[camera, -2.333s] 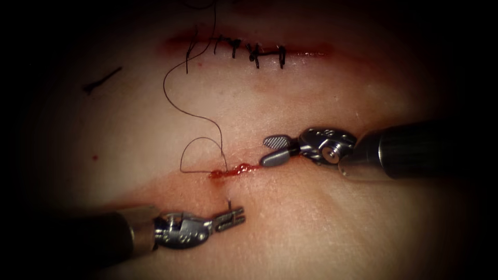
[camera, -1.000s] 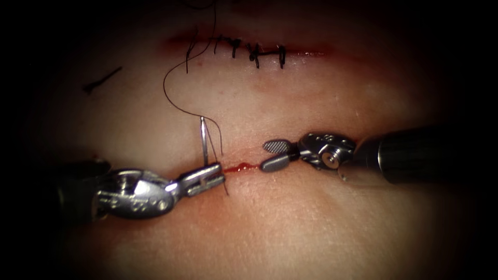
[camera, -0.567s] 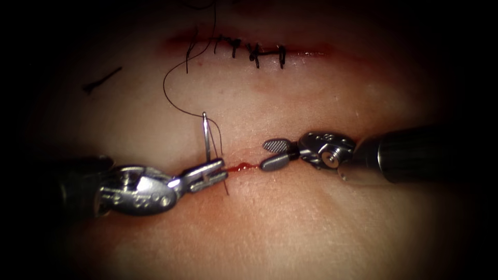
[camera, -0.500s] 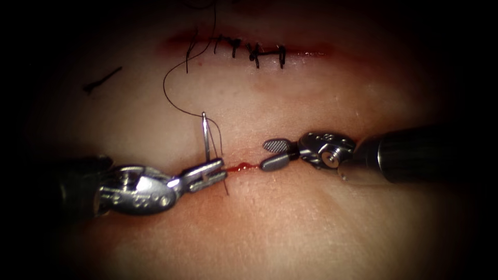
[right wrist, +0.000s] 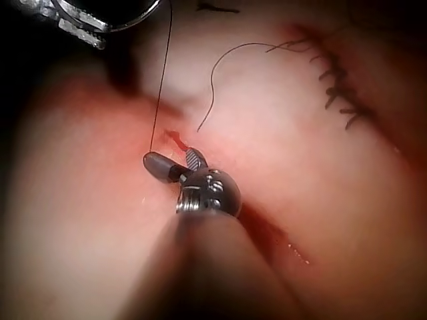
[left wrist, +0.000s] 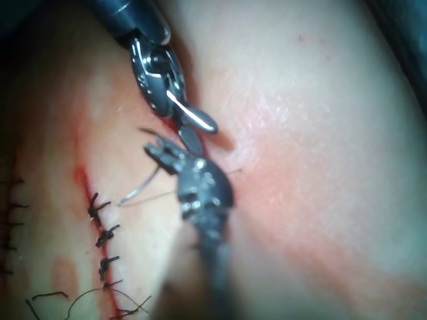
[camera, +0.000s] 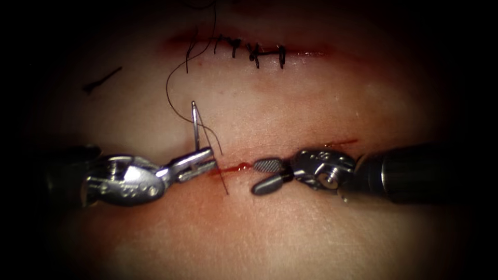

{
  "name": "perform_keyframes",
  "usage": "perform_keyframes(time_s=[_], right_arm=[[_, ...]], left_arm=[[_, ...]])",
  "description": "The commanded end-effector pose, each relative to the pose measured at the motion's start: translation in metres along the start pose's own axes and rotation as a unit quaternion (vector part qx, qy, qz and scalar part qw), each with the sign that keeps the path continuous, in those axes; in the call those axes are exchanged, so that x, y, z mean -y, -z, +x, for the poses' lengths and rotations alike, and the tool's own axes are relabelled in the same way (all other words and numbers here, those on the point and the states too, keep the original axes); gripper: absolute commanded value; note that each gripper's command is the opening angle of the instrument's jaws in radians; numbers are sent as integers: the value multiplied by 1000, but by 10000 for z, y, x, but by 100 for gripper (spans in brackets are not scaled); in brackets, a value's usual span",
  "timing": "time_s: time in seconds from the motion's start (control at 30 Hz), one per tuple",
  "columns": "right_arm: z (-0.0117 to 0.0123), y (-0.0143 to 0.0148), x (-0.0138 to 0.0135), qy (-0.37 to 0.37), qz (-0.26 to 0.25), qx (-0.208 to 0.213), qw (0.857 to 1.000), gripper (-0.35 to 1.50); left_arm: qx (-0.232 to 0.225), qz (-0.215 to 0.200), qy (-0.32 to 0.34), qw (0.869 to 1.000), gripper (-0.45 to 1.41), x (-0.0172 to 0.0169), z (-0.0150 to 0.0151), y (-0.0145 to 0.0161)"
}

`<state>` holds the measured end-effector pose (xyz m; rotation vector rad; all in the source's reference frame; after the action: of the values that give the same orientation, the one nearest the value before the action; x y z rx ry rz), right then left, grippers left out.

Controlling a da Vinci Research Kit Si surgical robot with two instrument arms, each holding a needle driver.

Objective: Wound Closure

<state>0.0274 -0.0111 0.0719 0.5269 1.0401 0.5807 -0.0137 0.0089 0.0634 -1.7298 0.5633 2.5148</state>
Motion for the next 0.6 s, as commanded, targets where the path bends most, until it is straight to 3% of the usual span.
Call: perform_keyframes(time_s=[0.03, 0.17, 0.4, 0.6], right_arm=[[-6, -21, 25, 15, 14, -2, 1000, 128], [-14, -39, 31, 47, 10, -4, 999, 121], [-23, -64, 6, 74, -23, -4, 997, 111], [-28, -80, 4, 83, -30, 10, 996, 104]], left_arm=[[-2, 1, -1, 1000, -45, -2, -2, -3], [1, 5, 0, 1000, -45, 0, -4, 2], [4, 6, 0, 1000, -45, 1, -9, 11], [5, 7, -1, 1000, -45, 0, -9, 12]])
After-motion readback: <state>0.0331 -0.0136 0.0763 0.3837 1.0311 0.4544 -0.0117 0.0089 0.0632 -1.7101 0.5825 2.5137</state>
